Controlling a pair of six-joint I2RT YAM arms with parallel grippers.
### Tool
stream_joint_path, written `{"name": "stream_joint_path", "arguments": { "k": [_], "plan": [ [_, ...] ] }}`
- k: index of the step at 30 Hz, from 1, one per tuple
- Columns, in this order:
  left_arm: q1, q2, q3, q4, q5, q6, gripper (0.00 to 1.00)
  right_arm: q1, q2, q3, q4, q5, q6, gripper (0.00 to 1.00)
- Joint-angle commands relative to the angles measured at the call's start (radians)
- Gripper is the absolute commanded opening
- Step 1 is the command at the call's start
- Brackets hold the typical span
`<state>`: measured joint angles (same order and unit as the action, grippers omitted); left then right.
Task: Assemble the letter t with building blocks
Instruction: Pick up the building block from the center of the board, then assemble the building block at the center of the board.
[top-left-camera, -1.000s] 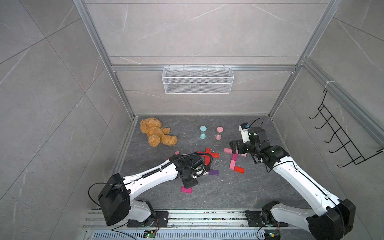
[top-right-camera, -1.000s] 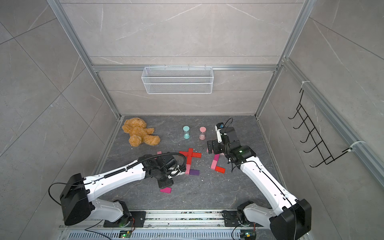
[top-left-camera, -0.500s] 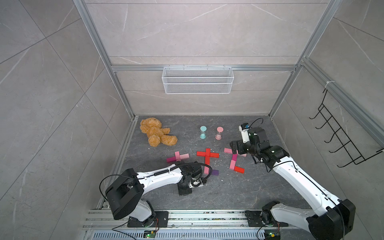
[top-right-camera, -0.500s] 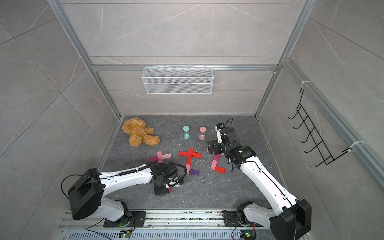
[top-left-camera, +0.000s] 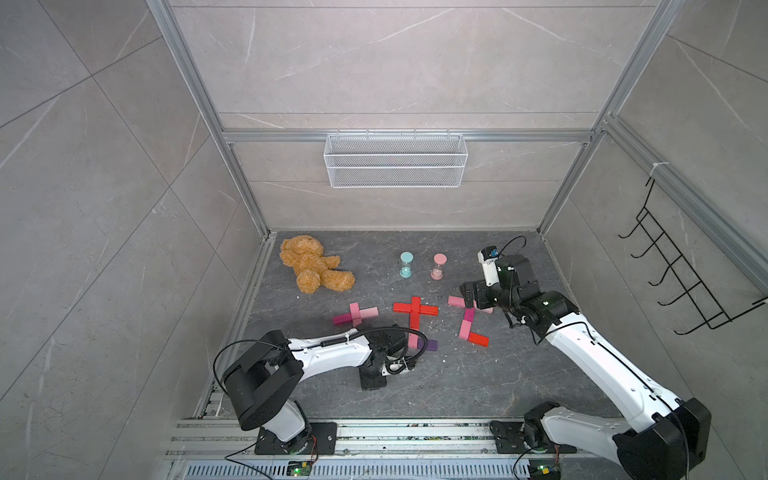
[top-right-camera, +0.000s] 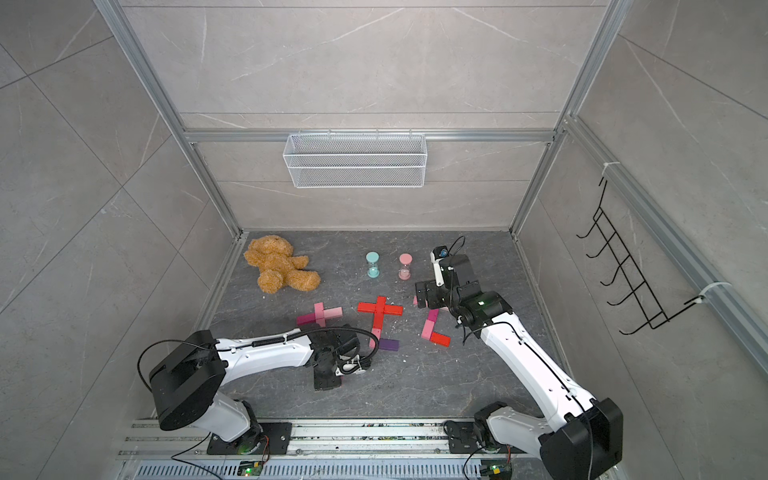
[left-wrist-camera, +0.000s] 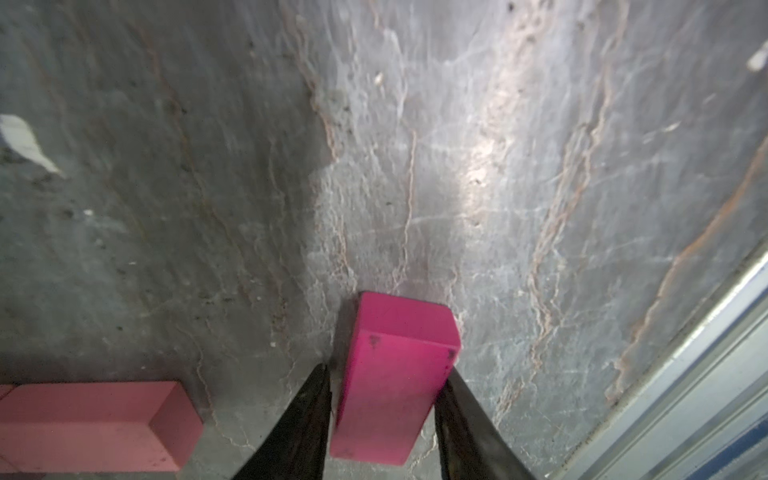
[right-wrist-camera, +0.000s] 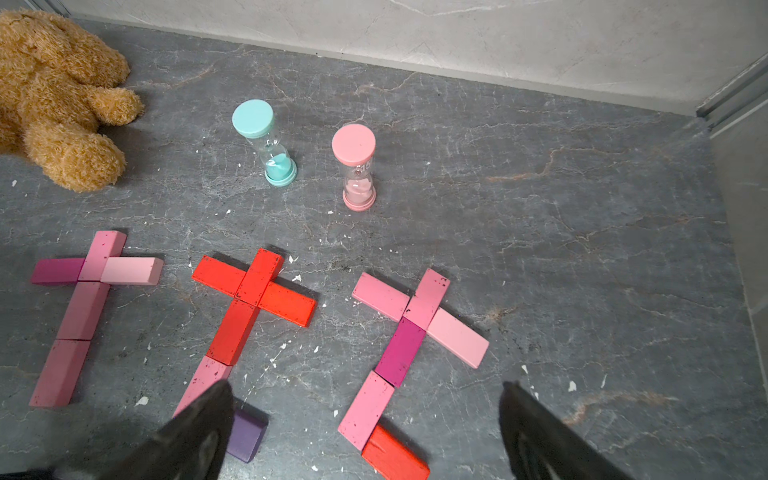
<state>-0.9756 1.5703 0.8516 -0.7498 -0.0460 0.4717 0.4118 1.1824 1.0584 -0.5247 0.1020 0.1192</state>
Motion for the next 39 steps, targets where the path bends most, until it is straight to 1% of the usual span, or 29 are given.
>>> {"name": "stream_joint_path", "arguments": {
  "k": [1, 4, 6, 13, 17, 28, 39],
  "plan": [
    [-0.002, 0.008, -0.004, 0.011, 0.006, 0.013, 0.39, 0.002, -0.018, -0.004, -0.021, 0.016, -0.011, 1.0],
    [-0.002, 0.007, 0.002, 0.009, 0.006, 0.02, 0.3, 0.003, -0.018, -0.005, -0.021, 0.016, -0.012, 1.0],
    [-0.002, 0.008, 0.011, 0.013, 0.0, 0.025, 0.28, 0.002, -0.016, -0.002, -0.023, 0.017, -0.011, 1.0],
    [0.01, 0.002, 0.069, 0.054, 0.012, 0.05, 0.27, 0.004, -0.032, 0.003, -0.036, 0.04, -0.012, 1.0],
    [0.053, 0.021, 0.114, 0.068, 0.04, 0.076, 0.27, 0.002, -0.03, 0.005, -0.05, 0.06, -0.01, 1.0],
    [0.189, 0.099, 0.238, 0.033, 0.08, 0.182, 0.27, 0.002, -0.039, 0.007, -0.06, 0.067, -0.012, 1.0],
    [0.246, 0.167, 0.273, 0.031, 0.072, 0.216, 0.27, 0.002, -0.032, 0.009, -0.06, 0.064, -0.011, 1.0]
  ]
}}
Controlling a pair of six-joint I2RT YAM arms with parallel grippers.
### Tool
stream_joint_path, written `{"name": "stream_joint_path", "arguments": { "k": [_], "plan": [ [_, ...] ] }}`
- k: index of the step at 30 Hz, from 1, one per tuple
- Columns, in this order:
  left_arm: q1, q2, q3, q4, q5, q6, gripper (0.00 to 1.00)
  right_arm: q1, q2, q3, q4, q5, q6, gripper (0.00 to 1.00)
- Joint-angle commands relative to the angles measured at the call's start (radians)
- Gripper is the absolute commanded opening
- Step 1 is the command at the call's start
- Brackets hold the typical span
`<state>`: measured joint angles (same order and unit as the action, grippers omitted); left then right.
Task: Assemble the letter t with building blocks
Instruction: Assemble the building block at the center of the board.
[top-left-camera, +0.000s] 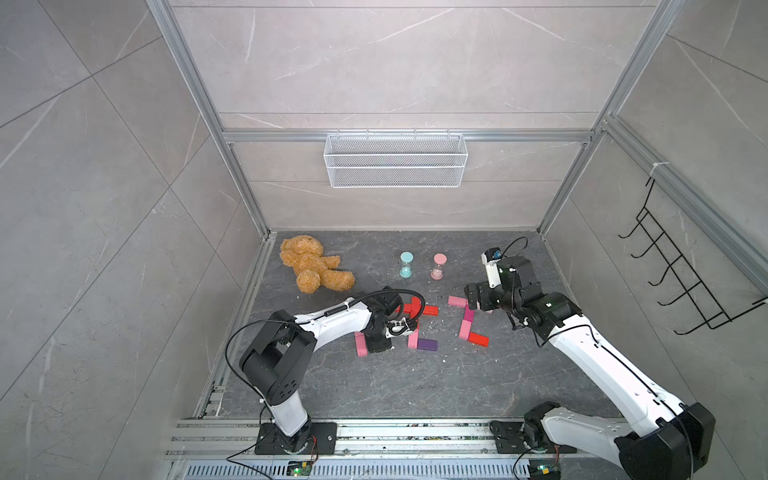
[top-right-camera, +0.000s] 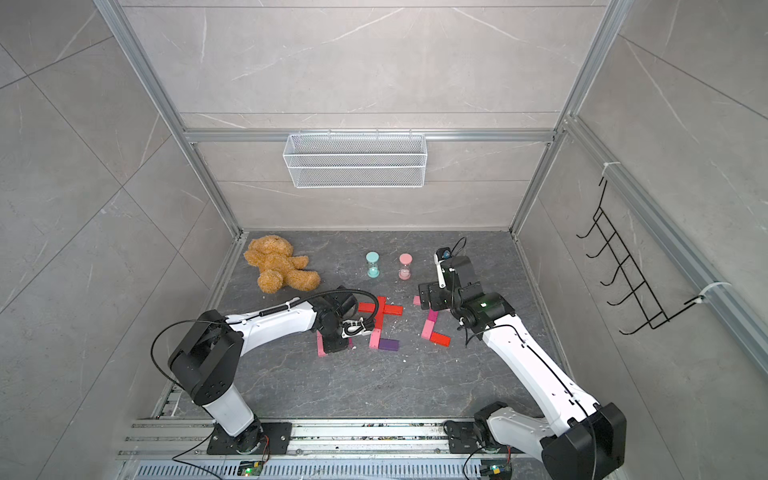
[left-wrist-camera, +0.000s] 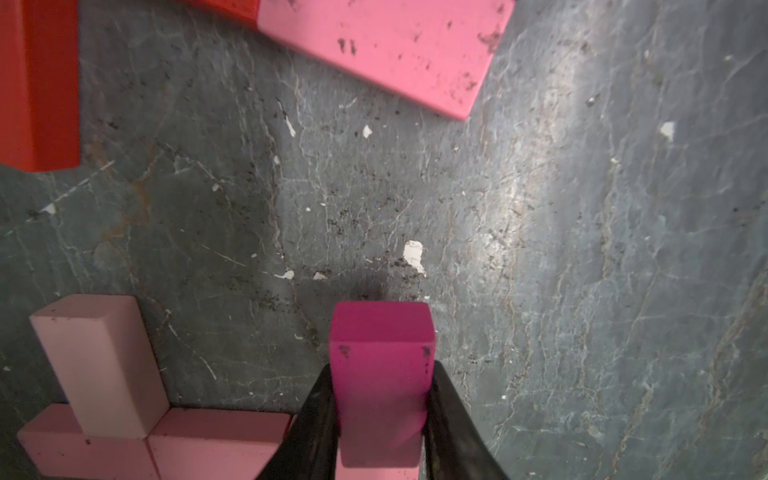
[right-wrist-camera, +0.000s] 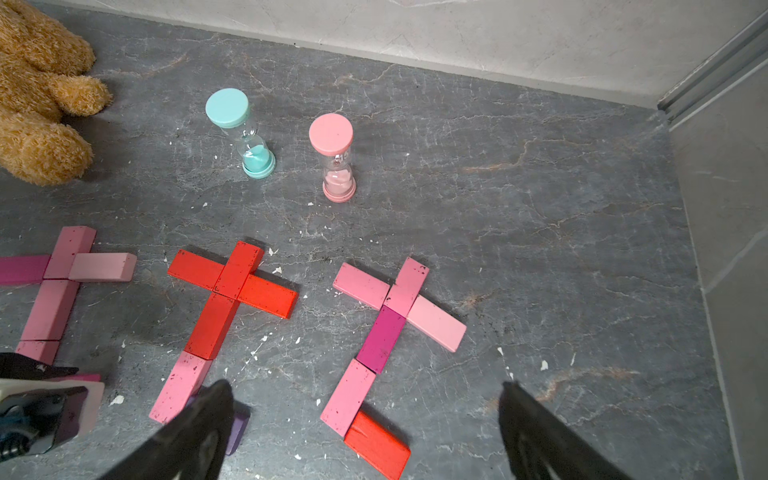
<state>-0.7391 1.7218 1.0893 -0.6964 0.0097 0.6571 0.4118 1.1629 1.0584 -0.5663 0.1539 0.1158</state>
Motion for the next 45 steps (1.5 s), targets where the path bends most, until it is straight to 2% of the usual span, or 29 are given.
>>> {"name": "stream_joint_path", "arguments": {
  "k": [1, 45],
  "plan": [
    [0.011, 0.018, 0.037, -0.023, 0.015, 0.033, 0.27, 0.002, -0.013, 0.009, -0.018, 0.012, -0.008, 1.0],
    [0.013, 0.059, 0.054, -0.104, -0.014, 0.0, 0.28, 0.003, -0.007, 0.009, -0.01, -0.004, -0.011, 1.0]
  ]
}}
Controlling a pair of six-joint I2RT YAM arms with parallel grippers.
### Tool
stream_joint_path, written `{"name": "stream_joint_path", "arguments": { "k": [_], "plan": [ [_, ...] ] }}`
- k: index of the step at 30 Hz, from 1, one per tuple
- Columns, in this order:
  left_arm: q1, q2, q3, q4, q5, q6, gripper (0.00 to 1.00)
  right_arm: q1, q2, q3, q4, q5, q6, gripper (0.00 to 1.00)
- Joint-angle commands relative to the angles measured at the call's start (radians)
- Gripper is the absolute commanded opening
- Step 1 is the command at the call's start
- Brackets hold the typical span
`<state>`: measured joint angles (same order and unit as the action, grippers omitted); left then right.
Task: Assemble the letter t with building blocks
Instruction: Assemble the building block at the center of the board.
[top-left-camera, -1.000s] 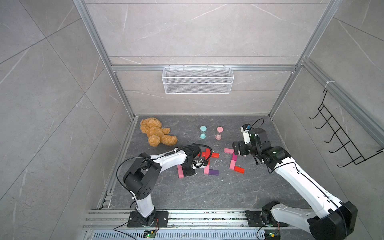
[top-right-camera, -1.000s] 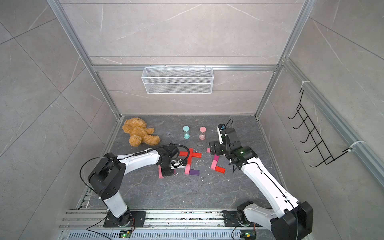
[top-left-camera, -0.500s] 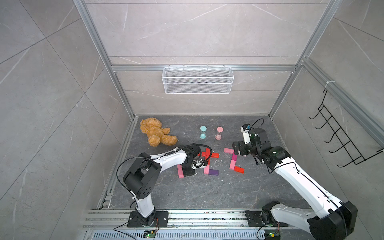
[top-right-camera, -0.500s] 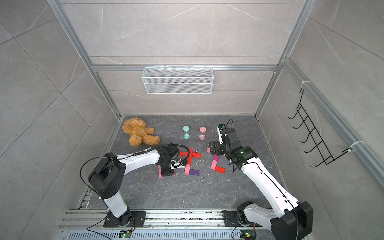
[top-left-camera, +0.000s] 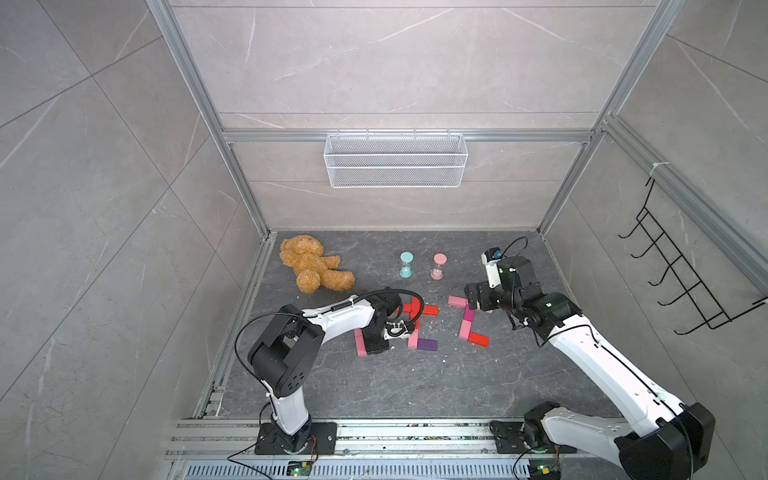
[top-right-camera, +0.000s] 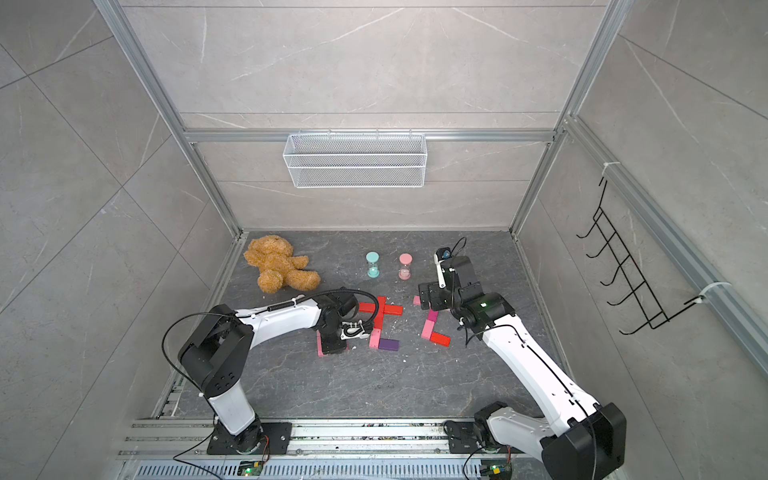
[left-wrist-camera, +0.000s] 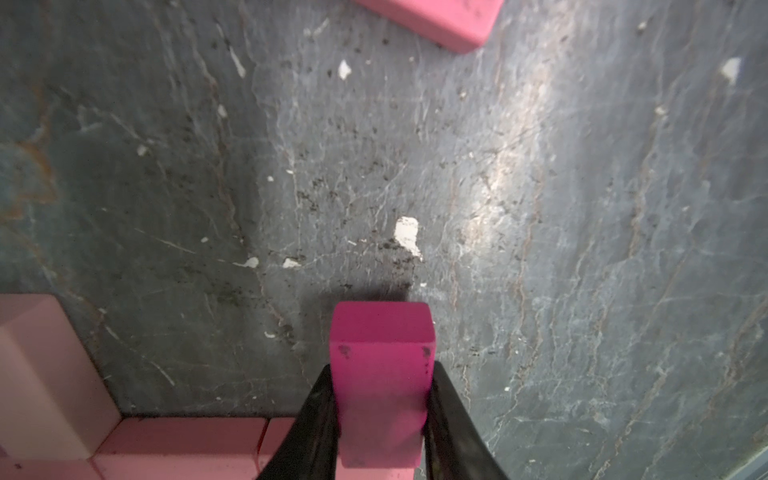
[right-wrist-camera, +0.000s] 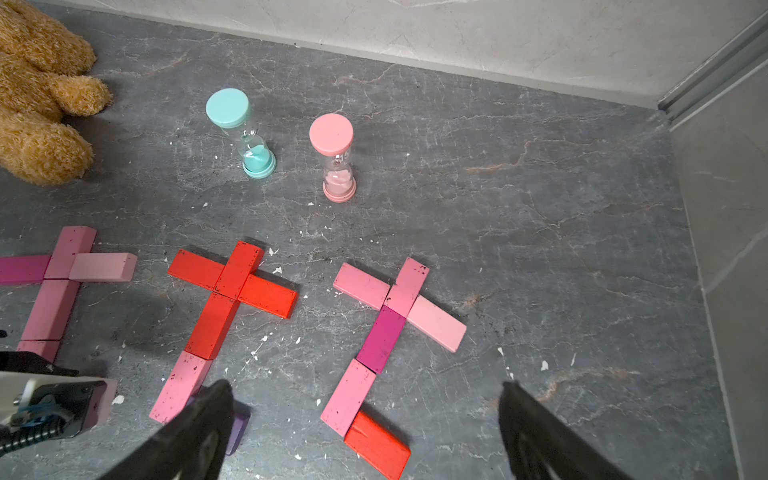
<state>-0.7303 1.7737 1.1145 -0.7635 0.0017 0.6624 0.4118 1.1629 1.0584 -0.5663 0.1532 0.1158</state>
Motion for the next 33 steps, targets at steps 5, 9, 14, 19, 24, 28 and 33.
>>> {"name": "stream_joint_path", "arguments": {
  "k": [5, 9, 14, 19, 24, 28, 33],
  "plan": [
    [0.003, 0.009, 0.027, -0.037, -0.008, -0.009, 0.28, 0.003, -0.005, 0.007, -0.009, -0.003, -0.01, 1.0],
    [0.004, 0.01, 0.025, -0.039, -0.009, -0.009, 0.28, 0.002, -0.005, 0.007, -0.01, -0.004, -0.009, 1.0],
    [0.003, 0.01, 0.025, -0.04, -0.012, -0.012, 0.28, 0.002, -0.006, 0.005, -0.01, -0.004, -0.01, 1.0],
    [0.004, 0.009, 0.023, -0.043, -0.012, -0.014, 0.28, 0.002, -0.008, 0.005, -0.01, -0.004, -0.009, 1.0],
    [0.003, 0.017, 0.026, -0.043, -0.012, -0.017, 0.28, 0.002, -0.011, 0.005, -0.01, -0.004, -0.01, 1.0],
    [0.004, 0.023, 0.025, -0.045, -0.015, -0.018, 0.28, 0.002, -0.011, 0.002, -0.01, -0.005, -0.009, 1.0],
    [0.004, 0.032, 0.028, -0.044, -0.018, -0.021, 0.29, 0.003, -0.011, 0.005, -0.01, -0.004, -0.01, 1.0]
  ]
}}
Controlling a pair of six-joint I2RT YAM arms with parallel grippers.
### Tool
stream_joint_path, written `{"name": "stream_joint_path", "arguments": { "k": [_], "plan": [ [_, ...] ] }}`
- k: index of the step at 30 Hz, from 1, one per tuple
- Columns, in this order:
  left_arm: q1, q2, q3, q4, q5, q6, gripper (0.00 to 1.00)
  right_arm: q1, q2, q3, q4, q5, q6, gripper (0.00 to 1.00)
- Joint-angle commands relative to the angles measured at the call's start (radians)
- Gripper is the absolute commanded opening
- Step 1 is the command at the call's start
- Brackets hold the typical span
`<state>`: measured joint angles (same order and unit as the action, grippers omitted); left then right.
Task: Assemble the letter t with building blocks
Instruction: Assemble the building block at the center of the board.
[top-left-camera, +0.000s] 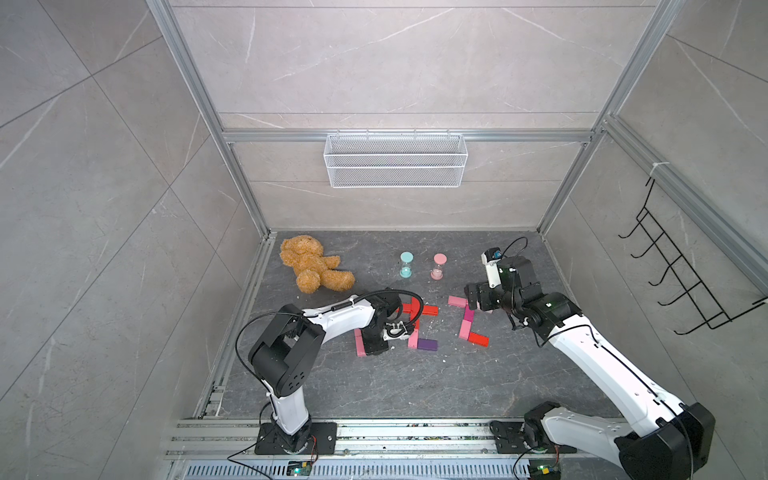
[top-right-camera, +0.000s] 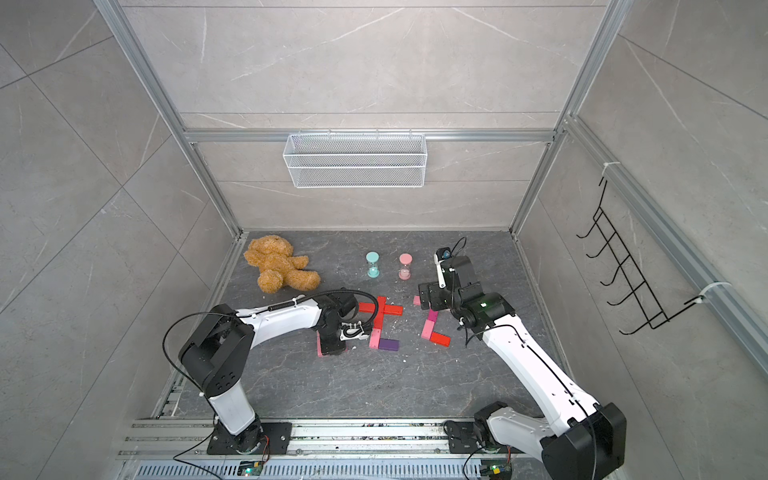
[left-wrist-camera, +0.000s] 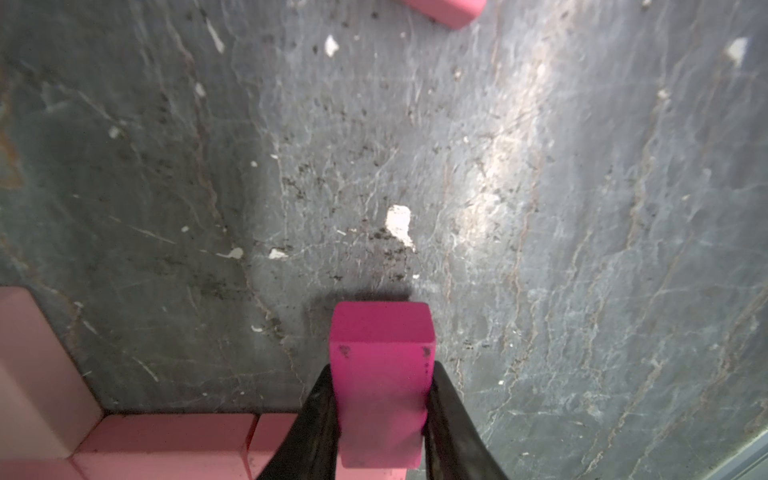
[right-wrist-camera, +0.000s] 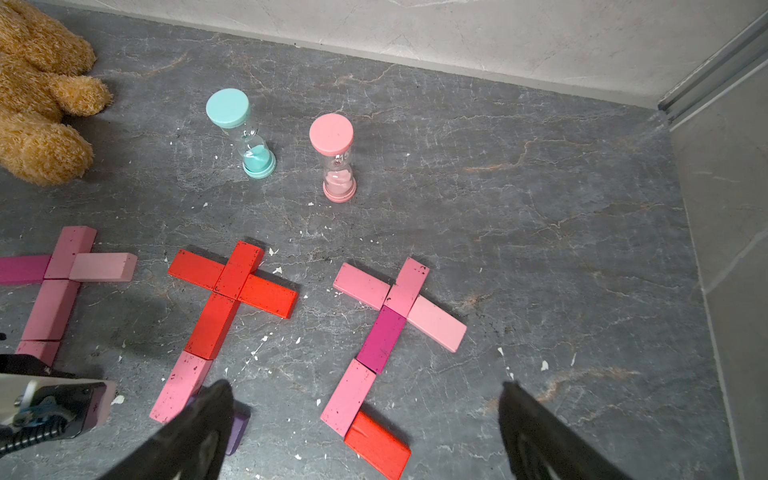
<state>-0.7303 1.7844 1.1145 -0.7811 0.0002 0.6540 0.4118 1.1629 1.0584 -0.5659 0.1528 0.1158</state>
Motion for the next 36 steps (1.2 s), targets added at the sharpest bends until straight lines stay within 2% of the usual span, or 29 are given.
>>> {"name": "stream_joint_path", "arguments": {
  "k": [1, 6, 13, 28, 36],
  "plan": [
    [0.003, 0.023, 0.028, -0.026, -0.019, -0.016, 0.3, 0.002, -0.012, 0.004, -0.011, -0.004, -0.011, 1.0],
    [0.004, 0.029, 0.028, -0.02, -0.026, -0.018, 0.36, 0.003, -0.014, 0.004, -0.012, -0.002, -0.01, 1.0],
    [0.005, 0.029, 0.027, -0.012, -0.032, -0.02, 0.49, 0.002, -0.017, 0.002, -0.011, -0.002, -0.01, 1.0],
    [0.019, -0.02, 0.104, -0.005, -0.025, -0.06, 0.53, 0.003, -0.014, 0.002, -0.006, 0.0, -0.01, 1.0],
    [0.022, -0.078, 0.145, -0.05, 0.039, -0.072, 0.56, 0.002, -0.014, 0.002, -0.002, -0.006, -0.011, 1.0]
  ]
}}
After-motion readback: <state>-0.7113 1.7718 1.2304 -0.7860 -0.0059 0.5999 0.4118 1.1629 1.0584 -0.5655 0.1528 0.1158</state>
